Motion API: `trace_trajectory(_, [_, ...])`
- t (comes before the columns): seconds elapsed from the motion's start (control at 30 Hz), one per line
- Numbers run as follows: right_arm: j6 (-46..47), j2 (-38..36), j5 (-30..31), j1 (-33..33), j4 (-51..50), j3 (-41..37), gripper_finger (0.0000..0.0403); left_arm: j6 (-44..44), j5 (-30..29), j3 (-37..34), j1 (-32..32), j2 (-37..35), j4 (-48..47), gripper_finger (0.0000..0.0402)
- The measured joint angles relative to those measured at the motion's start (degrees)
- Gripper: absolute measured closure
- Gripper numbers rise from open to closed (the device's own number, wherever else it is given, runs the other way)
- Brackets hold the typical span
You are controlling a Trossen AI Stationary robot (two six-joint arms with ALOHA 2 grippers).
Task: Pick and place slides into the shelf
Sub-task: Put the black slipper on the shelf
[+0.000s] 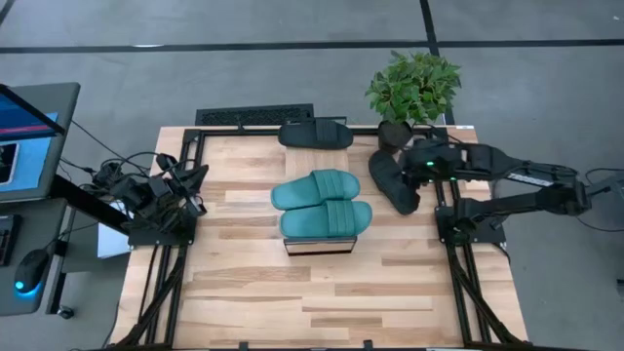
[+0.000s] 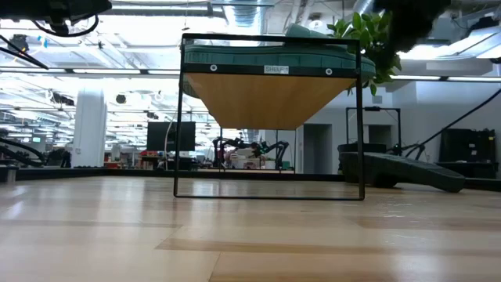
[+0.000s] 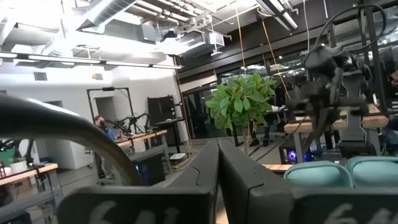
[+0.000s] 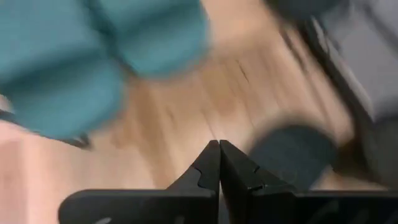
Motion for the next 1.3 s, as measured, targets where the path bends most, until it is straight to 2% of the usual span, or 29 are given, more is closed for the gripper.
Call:
trace_trajectory(0.2, [16.16, 7.61, 13.94, -0.01, -11.94, 0.00, 0.0402, -0.53, -0.03, 0.00, 0.00, 0.00, -1.21, 0.0401])
trace_trajectory(0.27, [19.80, 9.52, 16.72, 0.18, -14.10, 0.00, 0.0402, -0.53, -0.05, 0.00, 0.00, 0.00, -1.32, 0.0401])
trace_trajectory(0.57, [22.44, 15.47, 17.32, 0.54, -17.93, 0.00, 0.0402, -0.20, -0.99, 0.00, 0.00, 0.02, -1.62, 0.0401])
trace_trajectory(0.87, [25.48, 12.56, 19.02, 1.05, -20.71, 0.00, 0.0394, -0.14, -1.25, 0.00, 0.00, 0.00, -1.67, 0.0401])
trace_trajectory(1.03, [25.46, 11.95, 17.33, 2.83, -22.53, 0.00, 0.0354, -0.12, -1.24, 0.00, 0.00, 0.01, -1.69, 0.0401])
trace_trajectory(1.3, [27.65, 12.11, 16.05, 6.10, -25.72, 0.00, 0.0247, -0.10, -0.93, -0.02, 0.00, 0.02, -1.67, 0.0401])
